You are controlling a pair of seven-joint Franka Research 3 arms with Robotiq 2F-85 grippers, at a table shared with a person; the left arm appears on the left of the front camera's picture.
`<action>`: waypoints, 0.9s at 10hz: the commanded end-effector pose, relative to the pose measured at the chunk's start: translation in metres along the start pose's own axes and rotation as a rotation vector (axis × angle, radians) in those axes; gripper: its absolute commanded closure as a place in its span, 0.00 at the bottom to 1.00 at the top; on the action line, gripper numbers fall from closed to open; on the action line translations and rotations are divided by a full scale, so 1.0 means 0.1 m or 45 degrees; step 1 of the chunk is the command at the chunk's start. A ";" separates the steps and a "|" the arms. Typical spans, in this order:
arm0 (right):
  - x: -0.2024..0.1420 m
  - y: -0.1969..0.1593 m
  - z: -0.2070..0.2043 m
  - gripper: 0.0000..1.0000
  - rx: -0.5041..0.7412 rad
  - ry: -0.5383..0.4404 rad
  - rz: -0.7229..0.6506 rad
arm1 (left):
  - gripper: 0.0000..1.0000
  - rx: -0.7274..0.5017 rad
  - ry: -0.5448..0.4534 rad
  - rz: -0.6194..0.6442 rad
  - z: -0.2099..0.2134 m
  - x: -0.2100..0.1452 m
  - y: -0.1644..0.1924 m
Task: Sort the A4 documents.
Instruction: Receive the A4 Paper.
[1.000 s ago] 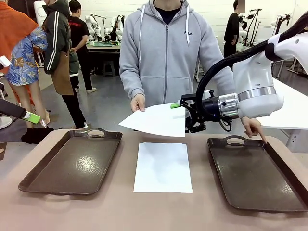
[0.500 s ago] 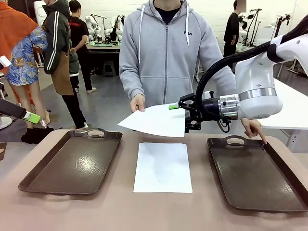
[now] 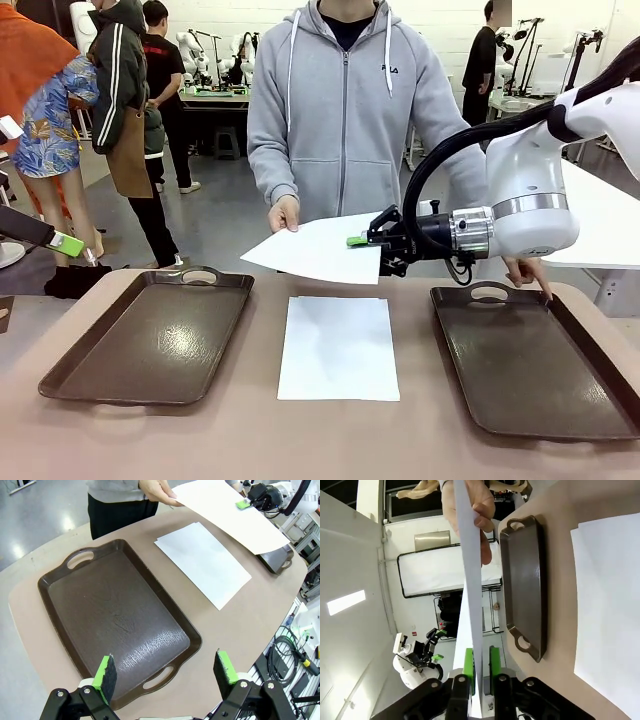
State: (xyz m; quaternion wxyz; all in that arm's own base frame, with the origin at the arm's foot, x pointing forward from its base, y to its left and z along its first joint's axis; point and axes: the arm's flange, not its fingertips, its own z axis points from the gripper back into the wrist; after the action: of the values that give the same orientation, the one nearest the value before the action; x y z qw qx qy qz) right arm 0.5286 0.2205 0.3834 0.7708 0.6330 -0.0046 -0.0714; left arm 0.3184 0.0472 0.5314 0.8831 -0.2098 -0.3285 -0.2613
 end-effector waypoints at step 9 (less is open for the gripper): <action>-0.01 0.01 -0.01 1.00 0.062 0.028 -0.017 | 0.00 -0.008 -0.011 -0.010 -0.01 0.00 0.02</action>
State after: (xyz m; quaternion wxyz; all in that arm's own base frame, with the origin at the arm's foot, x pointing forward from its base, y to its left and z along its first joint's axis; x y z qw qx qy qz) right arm 0.5239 0.2261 0.3864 0.7461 0.6638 0.0207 -0.0482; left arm 0.3184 0.0473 0.5314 0.8831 -0.2098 -0.3285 -0.2612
